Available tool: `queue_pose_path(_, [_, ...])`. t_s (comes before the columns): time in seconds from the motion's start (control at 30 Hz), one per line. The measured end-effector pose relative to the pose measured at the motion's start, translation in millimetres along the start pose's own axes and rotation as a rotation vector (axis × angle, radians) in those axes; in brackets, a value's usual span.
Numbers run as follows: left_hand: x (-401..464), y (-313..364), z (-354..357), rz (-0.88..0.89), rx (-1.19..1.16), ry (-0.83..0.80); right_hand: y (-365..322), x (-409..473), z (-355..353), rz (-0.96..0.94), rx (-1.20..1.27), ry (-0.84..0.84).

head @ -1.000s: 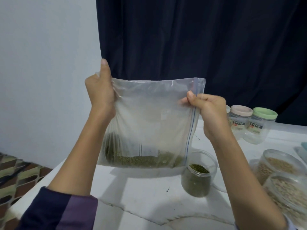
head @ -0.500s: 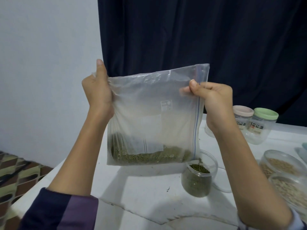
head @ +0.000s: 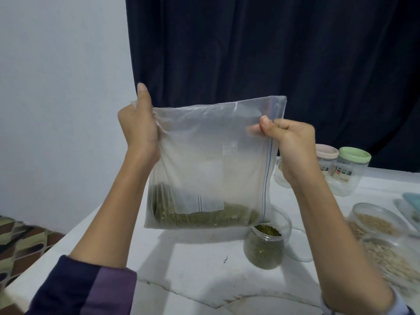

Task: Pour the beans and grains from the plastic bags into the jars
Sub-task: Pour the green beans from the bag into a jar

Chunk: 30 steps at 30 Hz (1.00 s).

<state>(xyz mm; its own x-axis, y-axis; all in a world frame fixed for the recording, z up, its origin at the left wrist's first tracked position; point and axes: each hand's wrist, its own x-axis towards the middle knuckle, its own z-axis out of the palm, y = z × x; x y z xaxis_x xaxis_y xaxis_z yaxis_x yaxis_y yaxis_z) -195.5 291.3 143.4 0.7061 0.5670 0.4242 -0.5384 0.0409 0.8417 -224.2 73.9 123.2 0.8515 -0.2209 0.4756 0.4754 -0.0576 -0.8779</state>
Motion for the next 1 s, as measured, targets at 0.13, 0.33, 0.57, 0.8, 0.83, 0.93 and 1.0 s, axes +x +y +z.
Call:
queue_pose_path(0.13, [-0.1,0.0,1.0,0.004,-0.003,0.001,-1.7,0.2,-2.8,0.02,0.003,-0.025])
queue_pose_path(0.33, [-2.8,2.2,5.8,0.003,-0.018,-0.004,2.9,-1.5,-1.9,0.018,0.003,0.012])
queue_pose_path(0.57, [-0.4,1.7,6.4,0.012,-0.017,-0.007,4.1,1.5,-0.9,-0.002,-0.007,0.003])
queue_pose_path(0.8, [1.6,-0.3,5.3,0.019,-0.012,-0.002,2.8,0.6,-4.6,0.012,-0.007,-0.034])
queue_pose_path(0.83, [1.9,-1.1,5.0,0.016,-0.017,-0.007,2.3,0.2,-4.1,0.023,-0.019,-0.056])
queue_pose_path(0.93, [0.5,-1.0,5.0,0.015,0.001,-0.002,2.2,-0.5,-4.1,0.015,0.001,-0.024])
queue_pose_path(1.0, [-0.6,-0.1,5.4,0.018,0.01,-0.003,2.1,0.5,-5.5,0.02,-0.002,-0.031])
